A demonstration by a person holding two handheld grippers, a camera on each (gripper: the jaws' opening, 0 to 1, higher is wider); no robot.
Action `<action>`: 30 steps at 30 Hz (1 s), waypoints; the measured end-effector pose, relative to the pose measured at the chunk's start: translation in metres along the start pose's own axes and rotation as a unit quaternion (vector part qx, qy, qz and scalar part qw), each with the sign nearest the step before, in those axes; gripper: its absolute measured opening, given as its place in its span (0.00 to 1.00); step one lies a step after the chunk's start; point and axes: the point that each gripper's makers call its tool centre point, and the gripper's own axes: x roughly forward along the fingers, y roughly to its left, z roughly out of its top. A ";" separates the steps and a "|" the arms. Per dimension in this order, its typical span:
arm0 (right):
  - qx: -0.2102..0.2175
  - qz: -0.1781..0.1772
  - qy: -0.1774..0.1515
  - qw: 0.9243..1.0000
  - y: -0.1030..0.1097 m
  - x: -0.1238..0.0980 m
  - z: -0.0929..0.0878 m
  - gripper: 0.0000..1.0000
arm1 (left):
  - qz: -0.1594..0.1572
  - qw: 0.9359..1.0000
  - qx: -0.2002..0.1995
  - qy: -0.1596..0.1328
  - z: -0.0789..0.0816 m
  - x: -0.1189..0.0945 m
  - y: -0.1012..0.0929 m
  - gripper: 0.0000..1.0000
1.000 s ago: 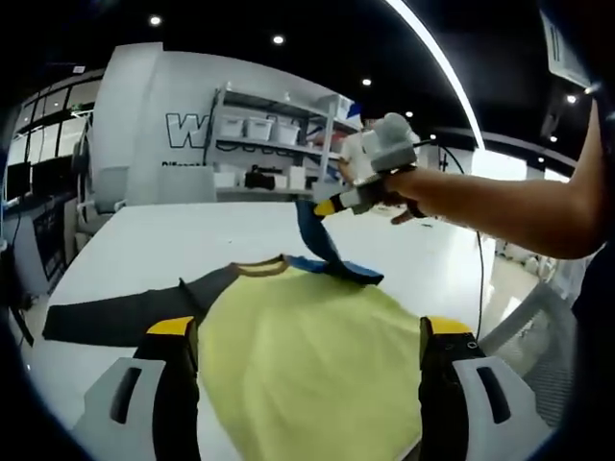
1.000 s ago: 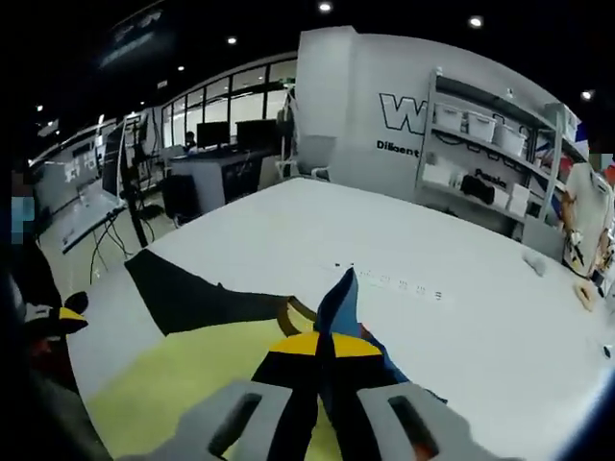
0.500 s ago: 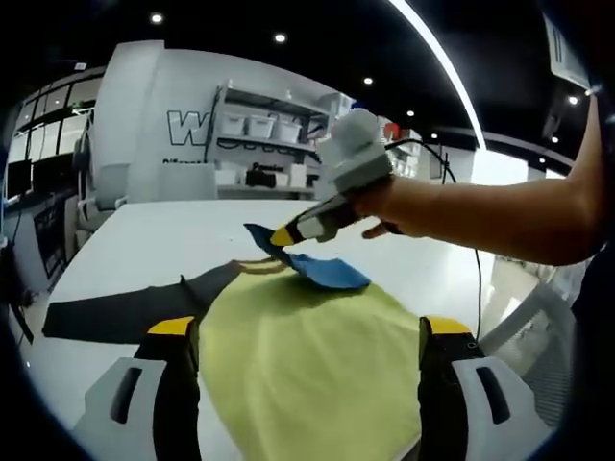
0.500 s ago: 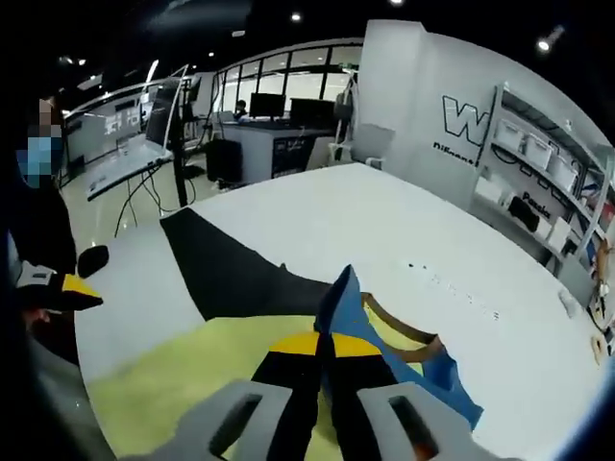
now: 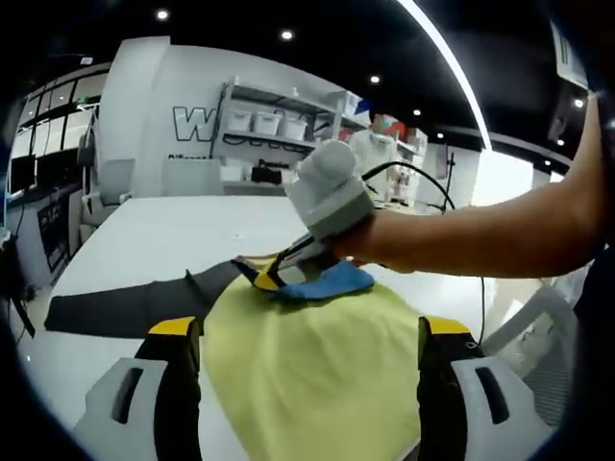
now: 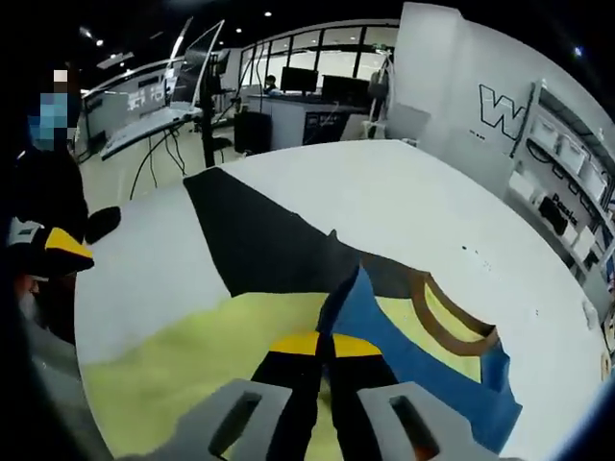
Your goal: Fold the garment on the visible template until the final outline fits inside the template.
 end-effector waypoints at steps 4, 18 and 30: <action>0.005 0.006 0.002 1.000 0.009 0.011 -0.006 0.00 | 0.001 1.000 0.000 0.002 -0.001 0.001 0.000 0.89; 0.032 0.034 -0.012 0.999 0.024 0.021 -0.005 0.00 | -0.001 1.000 0.000 0.007 -0.002 0.001 -0.001 0.88; 0.021 0.038 0.022 0.999 0.029 0.033 -0.026 0.00 | -0.007 1.000 -0.001 0.011 -0.004 0.003 -0.003 0.88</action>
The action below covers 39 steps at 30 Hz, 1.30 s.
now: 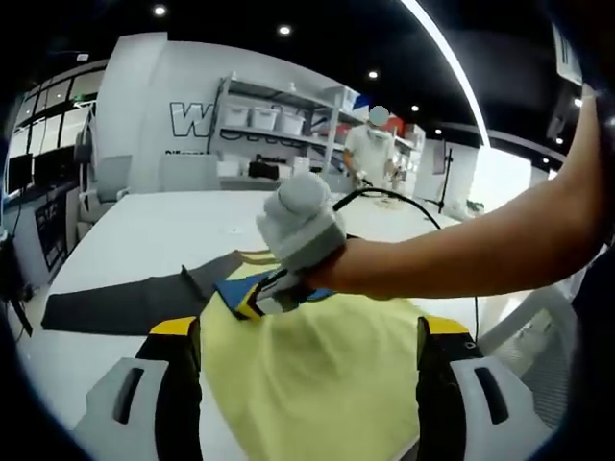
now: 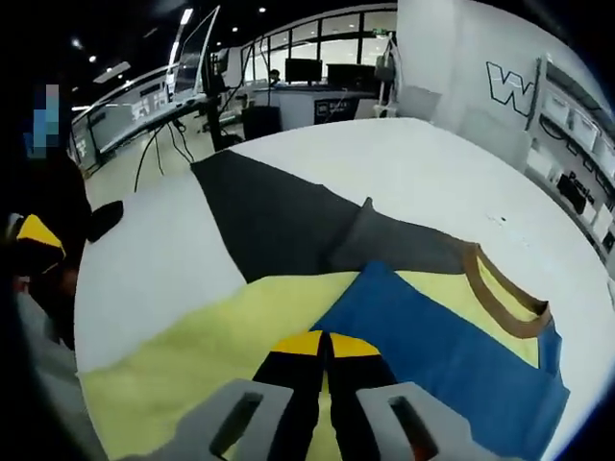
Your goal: Fold the garment on the visible template until the final outline fits inside the template.
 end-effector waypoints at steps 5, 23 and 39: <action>-0.010 -0.002 -0.006 1.000 -0.002 -0.001 0.003 0.00 | -0.001 1.000 -0.003 0.000 0.000 0.001 0.000 0.88; 0.002 -0.005 -0.023 1.000 -0.009 -0.013 0.005 0.00 | 0.005 1.000 -0.002 0.010 -0.005 0.002 0.002 0.88; 0.033 -0.056 -0.078 0.995 -0.047 -0.052 0.013 0.43 | -0.002 1.000 0.011 0.023 -0.010 0.005 -0.003 0.88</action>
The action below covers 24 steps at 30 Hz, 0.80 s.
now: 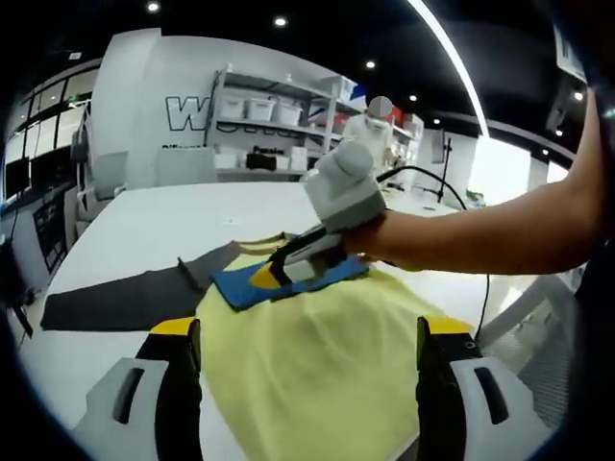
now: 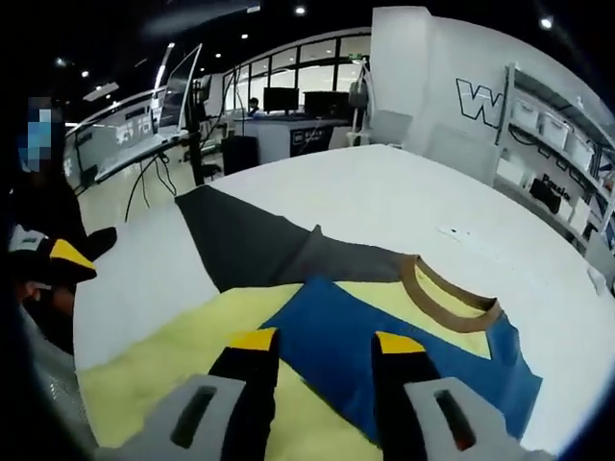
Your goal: Fold the garment on the visible template until the final outline fits inside the template.
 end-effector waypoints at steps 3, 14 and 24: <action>0.012 -0.014 -0.013 1.000 -0.008 -0.013 0.003 0.49 | -0.003 1.000 0.003 0.002 -0.001 0.001 -0.002 0.88; 0.042 -0.044 -0.048 0.997 -0.017 -0.066 0.000 0.72 | -0.010 1.000 0.007 0.006 -0.002 0.002 -0.005 0.88; 0.051 -0.058 -0.066 0.995 0.005 -0.136 -0.029 0.74 | -0.010 1.000 -0.005 0.007 -0.003 0.002 -0.004 0.87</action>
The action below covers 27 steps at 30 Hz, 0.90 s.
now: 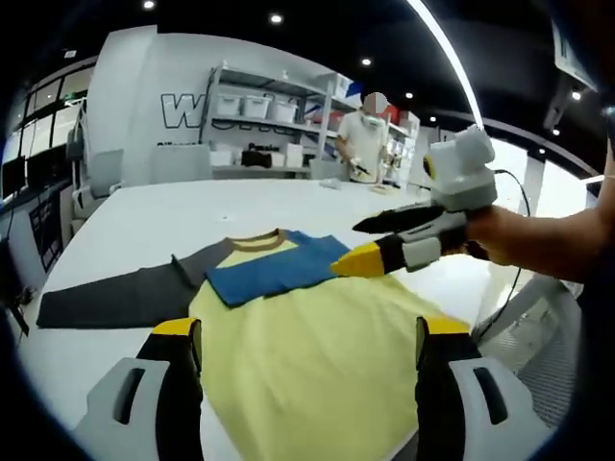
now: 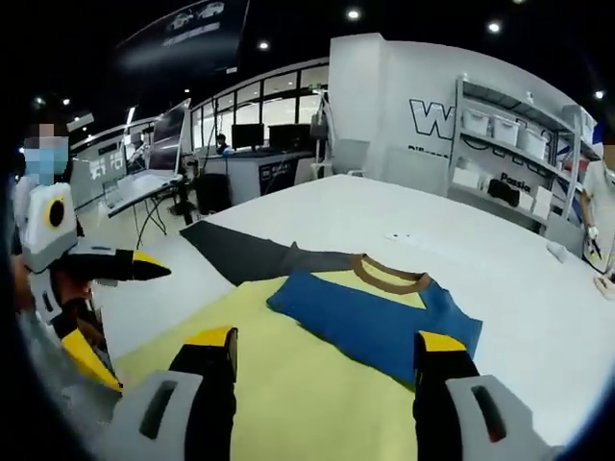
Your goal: Fold the garment on the visible template until the final outline fits inside the template.
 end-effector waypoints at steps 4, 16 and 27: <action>0.023 -0.004 -0.009 1.000 0.006 -0.029 -0.014 0.73 | 0.001 1.000 -0.001 0.005 -0.003 0.001 0.000 0.87; 0.027 -0.031 -0.030 0.999 0.016 -0.075 -0.027 0.69 | 0.012 1.000 -0.001 0.006 -0.002 -0.004 0.002 0.86; 0.001 -0.019 -0.017 1.000 0.024 -0.070 -0.033 0.68 | 0.078 0.996 -0.020 -0.036 0.023 -0.029 0.058 0.85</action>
